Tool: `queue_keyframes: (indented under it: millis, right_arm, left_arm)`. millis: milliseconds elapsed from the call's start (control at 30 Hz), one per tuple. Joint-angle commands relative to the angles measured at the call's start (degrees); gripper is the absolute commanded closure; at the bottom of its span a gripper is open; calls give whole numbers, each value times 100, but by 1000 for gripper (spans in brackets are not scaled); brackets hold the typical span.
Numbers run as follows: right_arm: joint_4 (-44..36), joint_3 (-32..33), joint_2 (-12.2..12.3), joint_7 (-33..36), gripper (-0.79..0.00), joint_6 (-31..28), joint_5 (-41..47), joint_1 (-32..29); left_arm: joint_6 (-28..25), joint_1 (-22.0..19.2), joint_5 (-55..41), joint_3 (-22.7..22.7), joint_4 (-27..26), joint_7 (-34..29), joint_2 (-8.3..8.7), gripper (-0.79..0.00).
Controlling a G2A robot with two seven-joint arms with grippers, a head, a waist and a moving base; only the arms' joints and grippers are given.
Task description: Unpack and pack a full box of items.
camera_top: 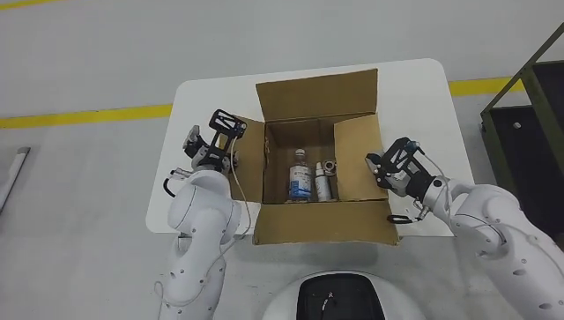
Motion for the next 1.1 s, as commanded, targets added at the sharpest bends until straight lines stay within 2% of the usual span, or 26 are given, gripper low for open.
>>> queue_keyframes:
  millis: [0, 333, 667, 900, 1067]
  right_arm:
    - [-5, 4, 0, 0, 0, 0, -5, -8]
    - [-66, 46, 1, -29, 0, 26, -2, -64]
    - [-618, 703, 32, -682, 0, 232, 304, -447]
    - [-721, 1287, 72, -820, 0, 341, 398, -861]
    - [-638, 1583, 85, -891, 0, 391, 465, -1137]
  left_arm:
    - [15, 25, 37, 30, 95, 36, -4, -785]
    - [133, 68, 239, 106, 228, 145, -27, -785]
    - [1, 32, 197, 208, -435, 521, -48, -785]
    - [-75, -4, -436, 470, -880, 734, -110, -785]
    - [-272, -127, -1064, 786, -986, 1000, -162, -785]
